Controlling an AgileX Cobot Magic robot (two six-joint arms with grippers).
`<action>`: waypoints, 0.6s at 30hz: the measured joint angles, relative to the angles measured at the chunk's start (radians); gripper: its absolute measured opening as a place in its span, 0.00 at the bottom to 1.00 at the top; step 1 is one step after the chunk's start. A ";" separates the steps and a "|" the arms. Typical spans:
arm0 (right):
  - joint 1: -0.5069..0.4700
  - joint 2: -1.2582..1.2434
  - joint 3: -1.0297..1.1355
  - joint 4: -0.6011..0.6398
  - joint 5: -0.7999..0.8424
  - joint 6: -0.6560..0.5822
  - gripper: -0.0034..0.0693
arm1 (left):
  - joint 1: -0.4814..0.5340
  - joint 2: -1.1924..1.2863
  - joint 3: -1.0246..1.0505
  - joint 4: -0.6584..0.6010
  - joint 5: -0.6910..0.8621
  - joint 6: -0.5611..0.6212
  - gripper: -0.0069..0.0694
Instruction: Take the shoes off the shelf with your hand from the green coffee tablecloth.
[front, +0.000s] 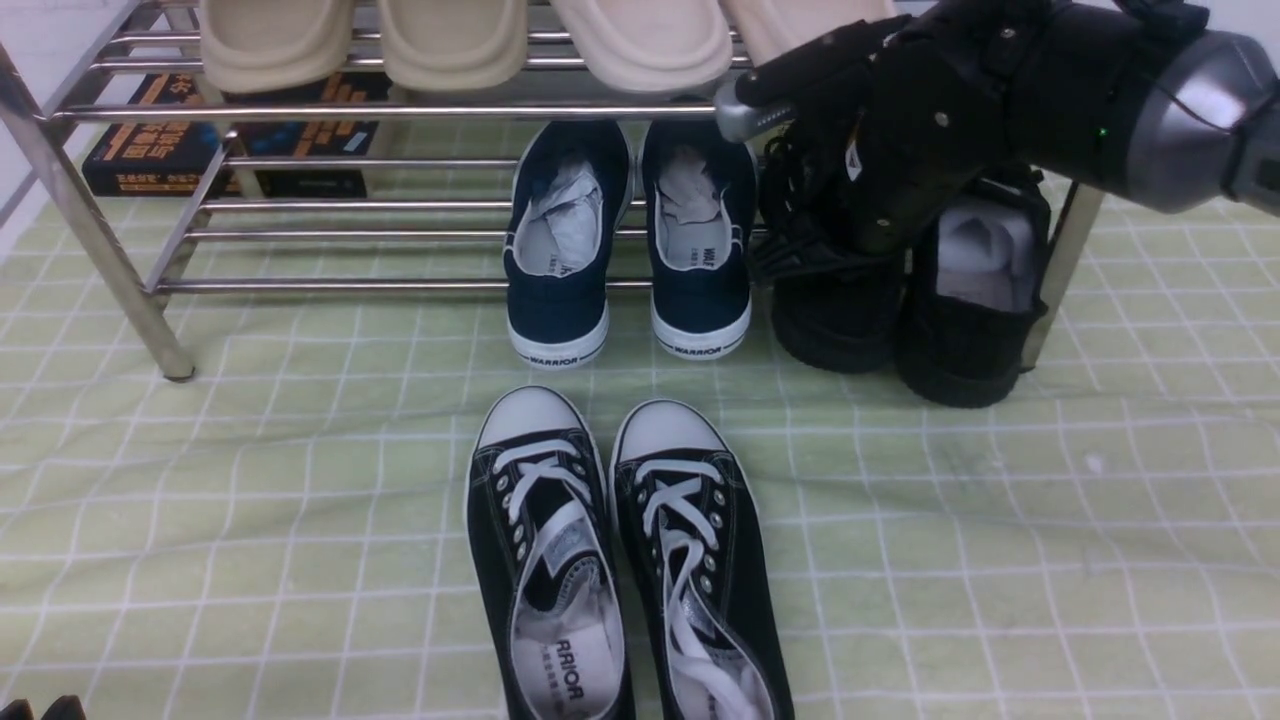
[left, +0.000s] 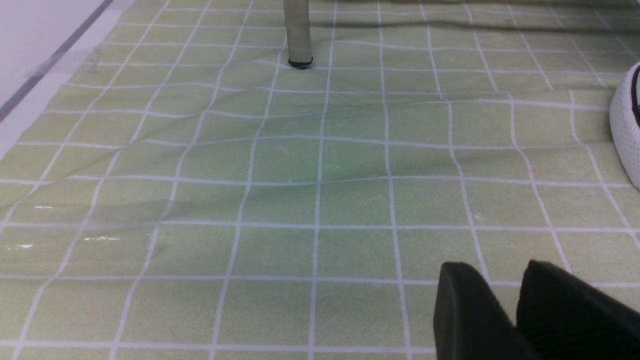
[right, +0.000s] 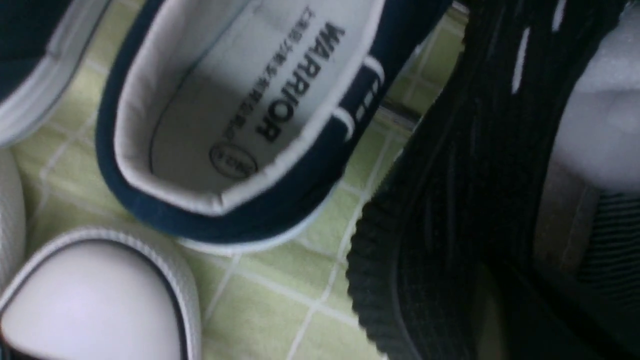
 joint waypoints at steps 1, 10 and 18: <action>0.000 -0.001 -0.001 0.012 0.017 -0.018 0.05 | 0.000 0.000 0.000 0.000 0.000 0.000 0.35; -0.004 -0.112 -0.001 0.114 0.145 -0.129 0.05 | 0.000 0.000 0.000 0.000 0.000 0.000 0.35; -0.003 -0.198 -0.001 0.159 0.198 -0.138 0.05 | 0.000 0.000 0.000 0.000 0.000 0.000 0.35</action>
